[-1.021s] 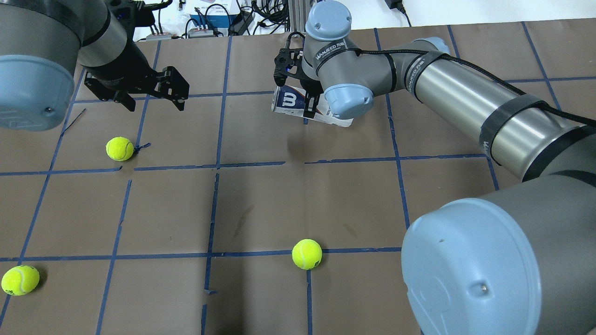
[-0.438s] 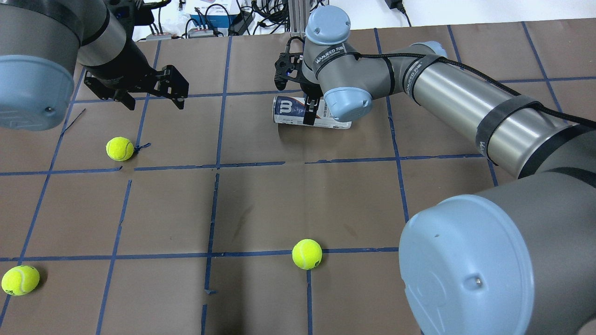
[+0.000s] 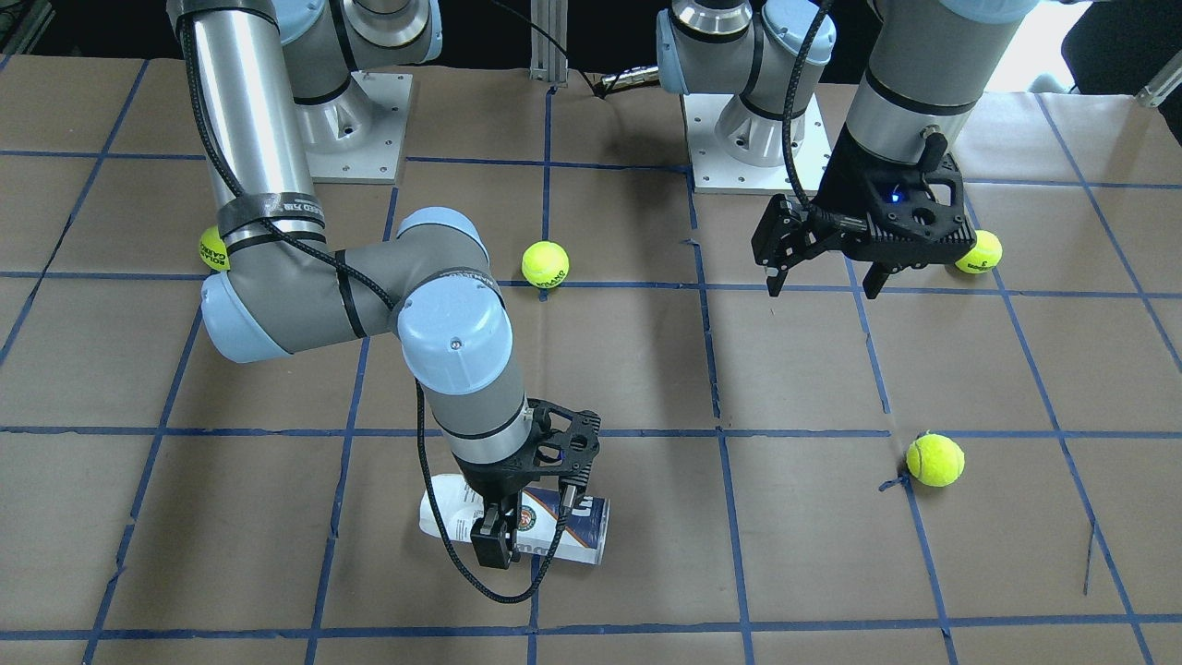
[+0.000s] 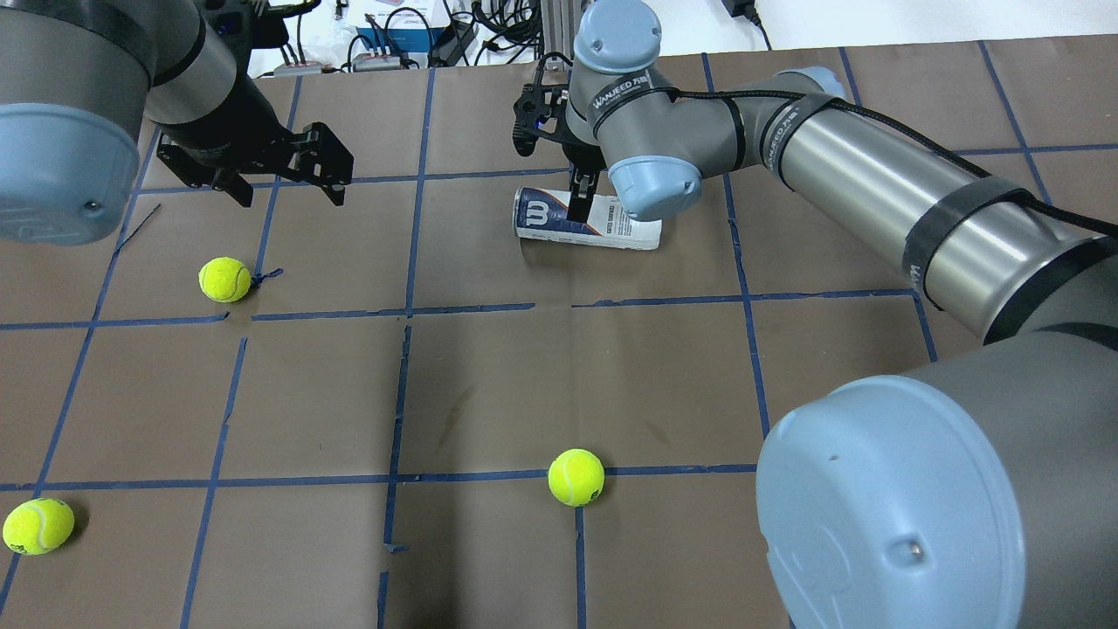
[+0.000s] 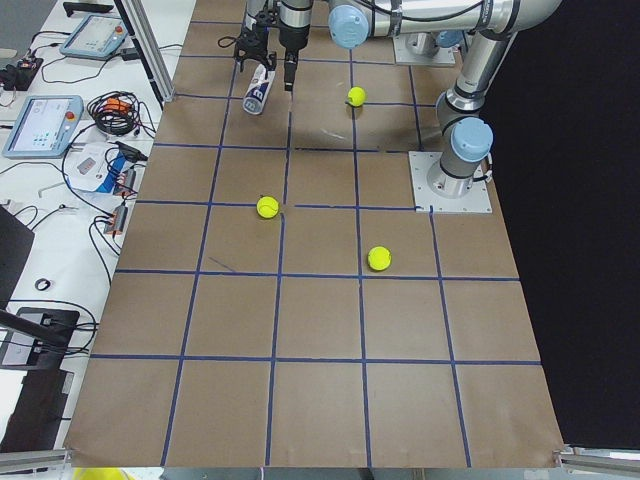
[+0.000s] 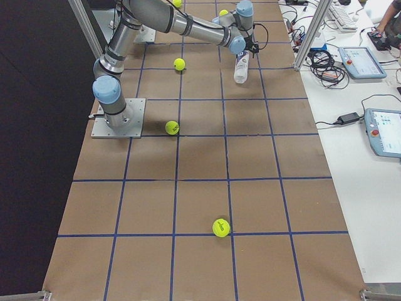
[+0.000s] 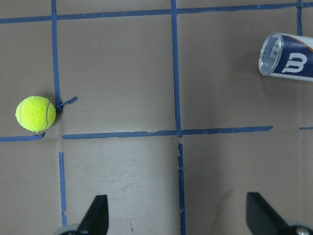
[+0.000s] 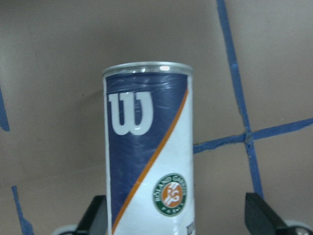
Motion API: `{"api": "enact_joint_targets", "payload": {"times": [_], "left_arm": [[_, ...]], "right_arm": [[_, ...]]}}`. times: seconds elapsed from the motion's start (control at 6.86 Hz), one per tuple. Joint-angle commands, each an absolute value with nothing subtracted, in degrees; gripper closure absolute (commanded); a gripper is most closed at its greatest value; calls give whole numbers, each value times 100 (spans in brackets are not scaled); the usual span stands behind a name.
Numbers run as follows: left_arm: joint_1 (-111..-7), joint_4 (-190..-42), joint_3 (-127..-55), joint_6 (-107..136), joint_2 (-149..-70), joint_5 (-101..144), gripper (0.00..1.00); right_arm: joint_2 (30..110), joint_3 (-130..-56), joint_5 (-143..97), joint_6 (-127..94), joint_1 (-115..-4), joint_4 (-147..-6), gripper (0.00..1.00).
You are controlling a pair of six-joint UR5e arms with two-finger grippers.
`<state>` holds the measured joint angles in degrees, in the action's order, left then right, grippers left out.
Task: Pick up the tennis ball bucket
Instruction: 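Open the right gripper and raise it away from the lying can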
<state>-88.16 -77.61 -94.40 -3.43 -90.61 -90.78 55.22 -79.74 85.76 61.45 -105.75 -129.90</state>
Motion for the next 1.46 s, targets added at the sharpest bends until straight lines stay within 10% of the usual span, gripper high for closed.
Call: {"api": "enact_joint_targets", "payload": {"times": [0.0, 0.58, 1.31], "left_arm": [[-8798, -7761, -9448, -351, -9062, -9053, 0], [-8728, -7743, -9361, -1095, -9393, -9000, 0], [-8719, -7286, -6989, -1037, -11916, -7784, 0]], "right_arm": [[6026, -7883, 8656, 4818, -10355, -13069, 0], [7212, -7954, 9068, 2108, -9459, -11223, 0], [8191, -8129, 9088, 671, -9070, -9474, 0]]}}
